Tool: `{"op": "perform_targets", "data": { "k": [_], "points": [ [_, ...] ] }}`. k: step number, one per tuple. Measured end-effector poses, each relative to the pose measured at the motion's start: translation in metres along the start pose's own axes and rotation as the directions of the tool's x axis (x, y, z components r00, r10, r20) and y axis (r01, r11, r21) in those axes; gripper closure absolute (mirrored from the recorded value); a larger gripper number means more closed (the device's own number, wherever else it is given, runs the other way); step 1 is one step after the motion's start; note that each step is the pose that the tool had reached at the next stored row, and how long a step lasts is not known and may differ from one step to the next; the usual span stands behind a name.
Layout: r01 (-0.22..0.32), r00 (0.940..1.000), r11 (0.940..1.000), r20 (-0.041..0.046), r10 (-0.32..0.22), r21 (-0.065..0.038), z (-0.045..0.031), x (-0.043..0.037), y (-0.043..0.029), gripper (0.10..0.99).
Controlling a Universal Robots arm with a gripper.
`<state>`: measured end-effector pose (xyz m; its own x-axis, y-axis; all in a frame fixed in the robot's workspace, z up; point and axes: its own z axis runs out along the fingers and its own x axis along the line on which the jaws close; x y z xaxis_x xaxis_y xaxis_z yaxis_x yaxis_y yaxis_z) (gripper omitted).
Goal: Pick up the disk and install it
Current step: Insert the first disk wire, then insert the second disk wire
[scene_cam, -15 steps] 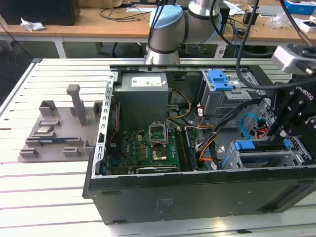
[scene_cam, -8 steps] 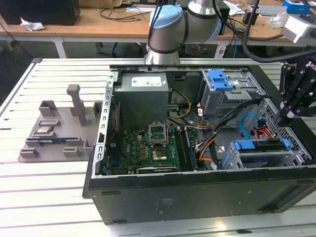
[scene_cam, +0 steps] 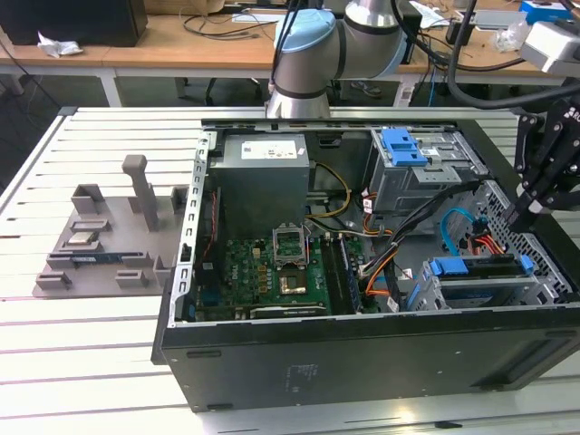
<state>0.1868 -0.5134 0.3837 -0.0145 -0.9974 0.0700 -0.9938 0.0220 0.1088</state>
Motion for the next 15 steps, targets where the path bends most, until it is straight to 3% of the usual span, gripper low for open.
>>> {"op": "perform_targets", "data": {
  "k": [9,10,11,13,15],
  "points": [
    [0.0,1.0,1.0,0.0,0.0,0.0,-0.0001,0.0,0.0,0.973],
    [0.0,1.0,1.0,0.0,0.0,0.0,-0.0002,0.0,0.0,0.914],
    [0.0,1.0,1.0,0.0,0.0,0.0,-0.0002,0.0,0.0,0.914],
    [0.0,1.0,1.0,-0.0001,0.0,0.0,-0.0002,-0.0001,0.0,0.784],
    [0.0,1.0,1.0,-0.0003,0.0,0.0,-0.0004,-0.0021,0.0001,0.784]
  ]
}}
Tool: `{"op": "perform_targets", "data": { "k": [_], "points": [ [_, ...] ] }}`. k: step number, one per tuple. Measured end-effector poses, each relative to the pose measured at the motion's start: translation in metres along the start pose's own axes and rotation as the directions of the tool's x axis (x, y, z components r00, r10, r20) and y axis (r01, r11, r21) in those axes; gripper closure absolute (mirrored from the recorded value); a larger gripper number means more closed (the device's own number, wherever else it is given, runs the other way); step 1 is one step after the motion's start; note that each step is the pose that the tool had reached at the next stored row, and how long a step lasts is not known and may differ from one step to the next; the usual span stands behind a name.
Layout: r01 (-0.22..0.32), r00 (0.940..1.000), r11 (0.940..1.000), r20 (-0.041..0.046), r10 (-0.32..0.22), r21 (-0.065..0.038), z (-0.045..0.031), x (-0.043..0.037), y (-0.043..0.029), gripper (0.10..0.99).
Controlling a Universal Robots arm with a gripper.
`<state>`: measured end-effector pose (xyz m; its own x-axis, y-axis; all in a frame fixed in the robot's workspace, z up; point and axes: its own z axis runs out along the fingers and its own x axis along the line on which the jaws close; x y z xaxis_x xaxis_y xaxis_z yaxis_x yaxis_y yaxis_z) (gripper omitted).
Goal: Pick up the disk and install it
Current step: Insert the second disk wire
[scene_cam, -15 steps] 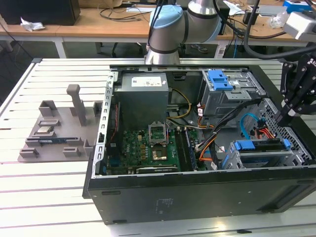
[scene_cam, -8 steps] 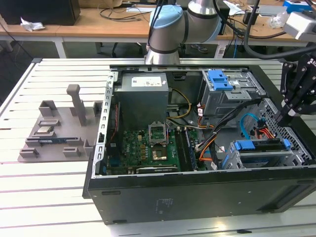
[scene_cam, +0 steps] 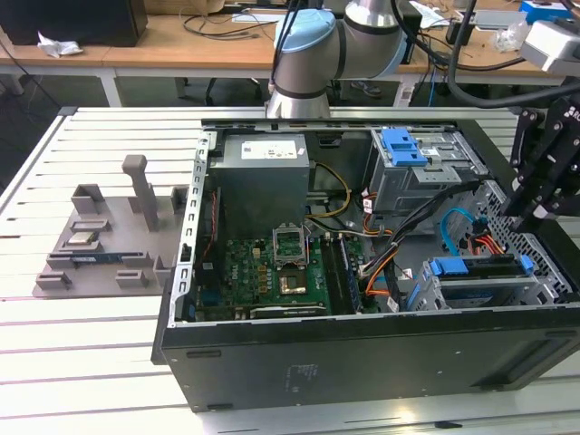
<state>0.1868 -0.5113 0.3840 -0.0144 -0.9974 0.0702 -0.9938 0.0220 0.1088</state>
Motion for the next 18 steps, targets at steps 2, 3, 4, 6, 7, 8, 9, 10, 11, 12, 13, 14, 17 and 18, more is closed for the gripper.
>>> {"op": "perform_targets", "data": {
  "k": [2,3,4,6,7,8,9,10,11,12,13,14,17,18],
  "points": [
    [0.0,1.0,1.0,0.0011,0.0,0.0,-0.0001,-0.0037,0.0002,0.784],
    [0.0,1.0,1.0,0.0022,0.0,0.0,-0.0002,-0.0057,0.0005,0.784],
    [0.0,1.0,1.0,0.0027,0.0,0.0,-0.0002,-0.0069,0.0008,0.784],
    [0.001,1.0,1.0,0.0044,-0.001,0.0,0.0003,-0.01,0.0041,0.784],
    [0.001,1.0,1.0,0.0054,-0.001,0.0,0.0022,-0.0113,0.0117,0.784],
    [0.001,1.0,1.0,0.0054,-0.001,0.0,0.0026,-0.0115,0.0141,0.784],
    [0.001,1.0,1.0,0.0054,-0.001,0.0,0.0029,-0.0115,0.0161,0.784],
    [0.001,1.0,1.0,0.0054,-0.001,0.0,0.0036,-0.0114,0.0202,0.784],
    [0.001,1.0,1.0,0.0054,-0.001,0.0,0.0042,-0.0114,0.0222,0.784],
    [0.001,1.0,1.0,0.0052,-0.001,0.0,0.0049,-0.0114,0.0241,0.784],
    [0.004,1.0,1.0,0.005,-0.004,0.0,0.0064,-0.0112,0.0264,0.784],
    [0.02,0.9998,0.9998,0.0031,-0.02,0.001,0.0083,-0.0107,0.0269,0.784],
    [0.07,0.9975,0.9975,-0.0024,-0.07,0.003,0.0125,-0.0108,0.0272,0.784],
    [0.081,0.9967,0.9967,-0.0036,-0.081,0.004,0.0135,-0.0109,0.0275,0.784]
  ]
}}
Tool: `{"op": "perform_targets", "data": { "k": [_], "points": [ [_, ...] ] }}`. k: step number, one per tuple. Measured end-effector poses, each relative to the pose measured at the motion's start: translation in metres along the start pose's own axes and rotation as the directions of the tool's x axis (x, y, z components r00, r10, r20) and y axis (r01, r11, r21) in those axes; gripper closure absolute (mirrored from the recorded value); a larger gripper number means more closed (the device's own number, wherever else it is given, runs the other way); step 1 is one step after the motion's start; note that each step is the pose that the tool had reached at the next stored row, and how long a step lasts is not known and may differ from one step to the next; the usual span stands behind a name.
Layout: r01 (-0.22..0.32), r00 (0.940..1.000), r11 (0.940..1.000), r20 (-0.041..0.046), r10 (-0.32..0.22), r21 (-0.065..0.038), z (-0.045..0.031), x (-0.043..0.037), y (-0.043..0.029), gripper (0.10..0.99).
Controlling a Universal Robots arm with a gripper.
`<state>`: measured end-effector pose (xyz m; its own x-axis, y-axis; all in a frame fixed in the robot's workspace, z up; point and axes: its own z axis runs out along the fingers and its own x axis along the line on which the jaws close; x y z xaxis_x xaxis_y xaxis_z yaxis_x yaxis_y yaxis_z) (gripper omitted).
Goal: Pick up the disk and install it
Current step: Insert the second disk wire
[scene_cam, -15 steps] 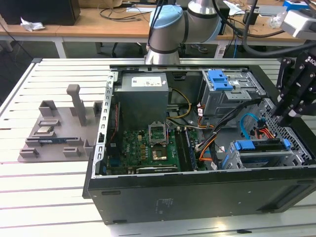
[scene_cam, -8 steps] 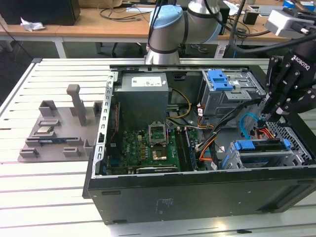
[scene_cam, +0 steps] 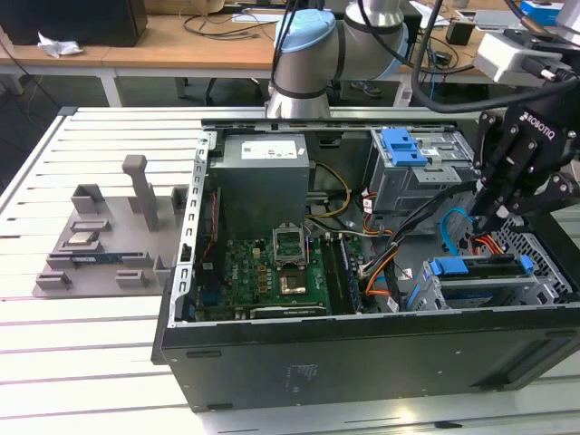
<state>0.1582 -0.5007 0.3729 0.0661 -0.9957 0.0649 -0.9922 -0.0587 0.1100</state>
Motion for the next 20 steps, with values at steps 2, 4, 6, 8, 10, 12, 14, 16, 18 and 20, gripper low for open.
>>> {"op": "perform_targets", "data": {
  "k": [2,4,6,8,10,12,14,16,18,20],
  "points": [
    [0.027,0.9996,0.9996,-0.003,-0.027,0.002,0.0026,-0.0003,0.0013,0.784],
    [0.028,0.9996,0.9996,-0.0033,-0.028,0.002,0.0027,-0.0002,0.0013,0.784],
    [0.029,0.9996,0.9996,-0.0032,-0.029,0.002,0.0027,-0.0003,0.0014,0.784],
    [0.029,0.9996,0.9996,-0.0032,-0.029,0.002,0.0027,-0.0003,0.0014,0.784],
    [0.029,0.9996,0.9996,-0.0033,-0.029,0.002,0.0027,-0.0003,0.0014,0.867],
    [0.03,0.9996,0.9996,-0.0033,-0.03,0.002,0.0027,-0.0003,0.0014,0.925],
    [0.03,0.9995,0.9996,-0.0033,-0.03,0.002,0.0028,0.0004,0.0014,0.925],
    [0.03,0.9996,0.9996,-0.0021,-0.03,0.002,0.0037,0.0071,0.0019,0.925],
    [0.033,0.999,0.9994,0.0307,-0.034,0.005,0.0052,0.0161,0.0022,0.925],
    [0.037,0.9968,0.9993,0.0706,-0.037,0.009,0.0077,0.0229,0.0025,0.925]
  ]
}}
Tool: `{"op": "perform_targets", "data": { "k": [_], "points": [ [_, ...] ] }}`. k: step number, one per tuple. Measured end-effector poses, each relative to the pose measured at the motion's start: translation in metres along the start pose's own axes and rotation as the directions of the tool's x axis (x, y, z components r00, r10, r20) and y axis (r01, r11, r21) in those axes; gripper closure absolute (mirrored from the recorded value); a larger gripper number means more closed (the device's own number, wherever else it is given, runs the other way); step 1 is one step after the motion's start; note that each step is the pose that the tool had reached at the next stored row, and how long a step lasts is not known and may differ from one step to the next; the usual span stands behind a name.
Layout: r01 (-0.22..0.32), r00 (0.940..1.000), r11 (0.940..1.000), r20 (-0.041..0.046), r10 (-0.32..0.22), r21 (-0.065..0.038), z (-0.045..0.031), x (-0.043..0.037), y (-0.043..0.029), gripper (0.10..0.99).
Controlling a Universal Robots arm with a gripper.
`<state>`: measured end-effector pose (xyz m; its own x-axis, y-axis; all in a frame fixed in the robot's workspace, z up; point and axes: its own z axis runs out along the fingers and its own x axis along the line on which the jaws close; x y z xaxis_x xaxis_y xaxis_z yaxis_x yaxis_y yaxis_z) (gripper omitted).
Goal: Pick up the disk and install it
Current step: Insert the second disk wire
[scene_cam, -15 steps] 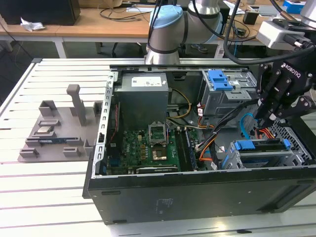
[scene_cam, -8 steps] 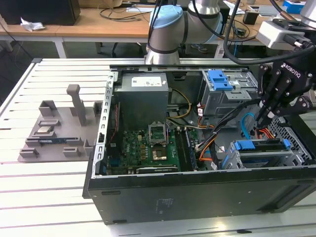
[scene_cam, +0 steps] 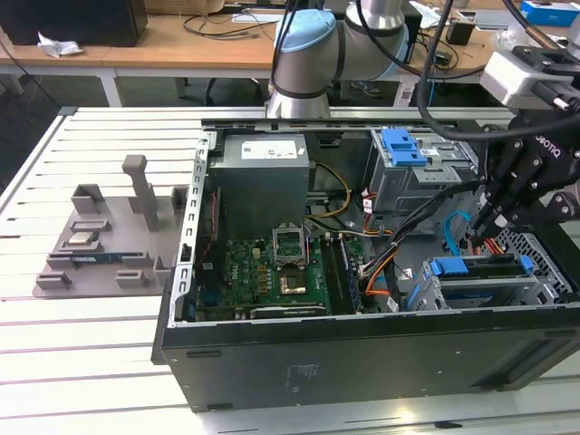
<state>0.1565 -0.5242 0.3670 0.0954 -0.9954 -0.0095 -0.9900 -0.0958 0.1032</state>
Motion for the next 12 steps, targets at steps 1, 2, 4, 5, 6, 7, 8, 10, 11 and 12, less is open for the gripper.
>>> {"op": "perform_targets", "data": {
  "k": [1,2,4,5,6,7,8,10,11,12],
  "points": [
    [-0.002,1.0,1.0,0.0005,0.002,0.0,0.0022,0.0013,-0.0002,0.925],
    [-0.007,1.0,1.0,0.0008,0.007,0.0,0.0032,0.0017,-0.0002,0.925],
    [-0.025,0.9997,0.9997,0.0024,0.025,0.0,0.0055,0.002,-0.0004,0.925],
    [-0.033,0.9994,0.9994,0.0027,0.033,0.0,0.0064,0.0021,-0.0005,0.925],
    [-0.038,0.9993,0.9993,0.0018,0.038,0.0,0.0073,0.0021,-0.001,0.925],
    [-0.038,0.9993,0.9993,-0.0003,0.038,0.0,0.0083,0.0022,-0.0023,0.925],
    [-0.039,0.9993,0.9993,-0.0022,0.039,0.0,0.009,0.0024,-0.0038,0.925],
    [-0.039,0.9992,0.9992,-0.0047,0.039,0.0,0.0104,0.0027,-0.006,0.925],
    [-0.039,0.9992,0.9992,-0.0052,0.039,0.0,0.011,0.0032,-0.0064,0.925],
    [-0.039,0.9992,0.9992,-0.0055,0.039,0.0,0.0115,0.0039,-0.0065,0.925]
  ]
}}
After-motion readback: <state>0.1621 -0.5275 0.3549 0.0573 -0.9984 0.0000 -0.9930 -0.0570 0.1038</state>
